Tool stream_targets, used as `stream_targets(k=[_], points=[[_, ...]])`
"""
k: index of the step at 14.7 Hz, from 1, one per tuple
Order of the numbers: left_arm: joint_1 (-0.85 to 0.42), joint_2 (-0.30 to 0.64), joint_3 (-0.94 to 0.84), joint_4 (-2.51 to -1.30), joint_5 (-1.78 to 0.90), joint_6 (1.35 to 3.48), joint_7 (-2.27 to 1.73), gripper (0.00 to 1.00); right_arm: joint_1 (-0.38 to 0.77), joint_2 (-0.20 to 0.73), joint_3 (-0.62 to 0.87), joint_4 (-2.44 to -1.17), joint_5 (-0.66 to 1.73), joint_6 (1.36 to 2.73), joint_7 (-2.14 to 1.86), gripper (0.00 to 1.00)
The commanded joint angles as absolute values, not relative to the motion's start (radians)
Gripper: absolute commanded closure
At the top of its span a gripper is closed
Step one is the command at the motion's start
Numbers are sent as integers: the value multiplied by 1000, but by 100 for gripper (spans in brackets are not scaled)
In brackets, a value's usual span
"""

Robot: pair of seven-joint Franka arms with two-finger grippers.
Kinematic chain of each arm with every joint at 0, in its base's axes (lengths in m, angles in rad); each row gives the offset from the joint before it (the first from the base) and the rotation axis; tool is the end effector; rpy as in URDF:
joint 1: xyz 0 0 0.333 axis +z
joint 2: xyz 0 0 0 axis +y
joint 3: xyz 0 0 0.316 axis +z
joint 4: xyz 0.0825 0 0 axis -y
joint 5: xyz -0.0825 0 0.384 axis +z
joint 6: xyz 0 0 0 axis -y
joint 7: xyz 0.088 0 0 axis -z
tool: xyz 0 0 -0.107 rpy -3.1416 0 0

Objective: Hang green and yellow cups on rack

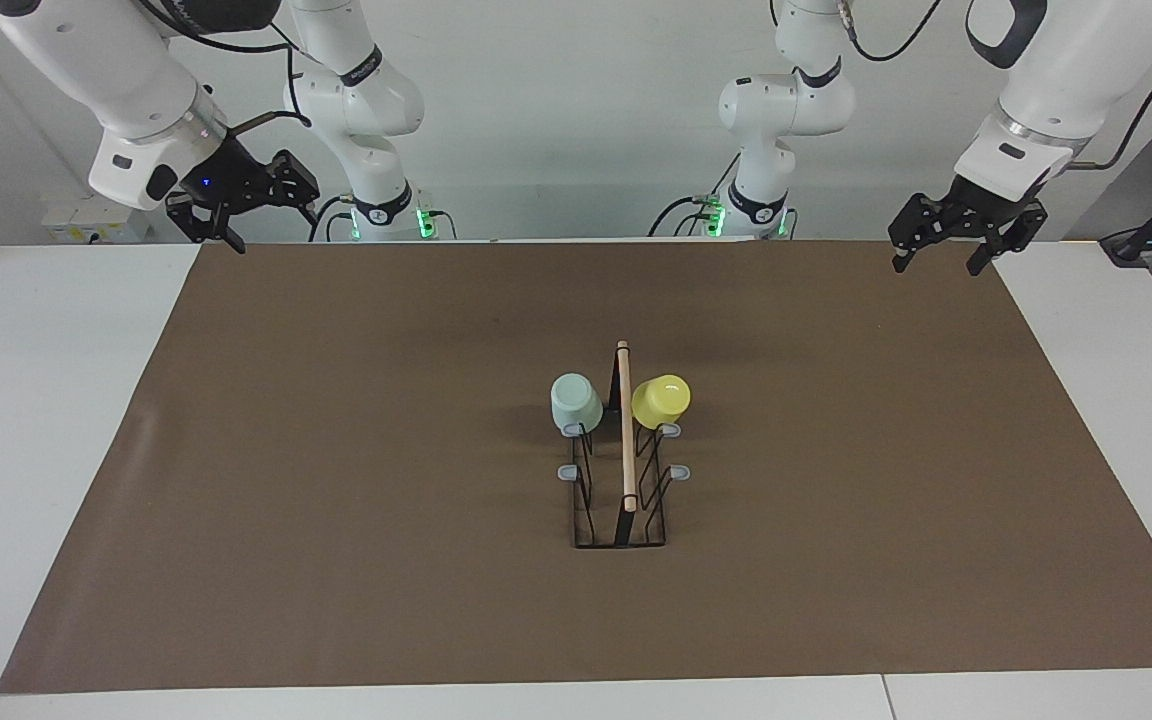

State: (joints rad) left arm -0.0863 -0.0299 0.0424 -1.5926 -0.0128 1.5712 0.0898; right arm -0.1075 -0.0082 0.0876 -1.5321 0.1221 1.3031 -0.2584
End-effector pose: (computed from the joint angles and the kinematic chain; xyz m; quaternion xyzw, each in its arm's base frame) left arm 0.5447 -0.0249 0.6307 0.9977 -0.0668 0.0044 0.0069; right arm 0.5222 0.0052 0.6273 -0.9839 -0.1275 0.1006 0.0746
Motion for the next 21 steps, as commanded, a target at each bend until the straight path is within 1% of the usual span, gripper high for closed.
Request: stream_targets(k=[1,2,3,5,8,9,11,13,18,21], points=[[-94,-58,44,-1620,-9,1572,83,0,-115,-32,83,-1589,106,1395,-221,0],[-94,-58,44,-1618,-9,1572,84,0,-117,-43,78,-1627,104,1523,-232,0],[-94,-57,44,-1614,-9,1569,83,0,-115,-60,75,-1670,101,1595,-256,0],[-94,-55,48,-1611,-9,1560,83,0,-115,-67,66,-1692,95,1595,-261,0],[-84,-46,49,-1579,-8,1540,84,0,-107,-58,54,-1675,94,1578,-243,0],[-84,-45,48,-1575,-9,1540,84,0,-103,-58,54,-1674,89,1575,-163,0],[-87,-44,48,-1580,-11,1540,84,0,-57,-57,60,-1675,19,1591,-22,0],[-89,-48,48,-1586,-9,1542,84,0,-58,-51,60,-1684,11,1626,-23,0],[-87,-49,49,-1588,-9,1539,84,0,-45,-49,57,-1681,5,1620,-15,0],[-87,-51,49,-1589,-9,1542,84,0,26,-41,-18,-1677,3,1628,-17,0]])
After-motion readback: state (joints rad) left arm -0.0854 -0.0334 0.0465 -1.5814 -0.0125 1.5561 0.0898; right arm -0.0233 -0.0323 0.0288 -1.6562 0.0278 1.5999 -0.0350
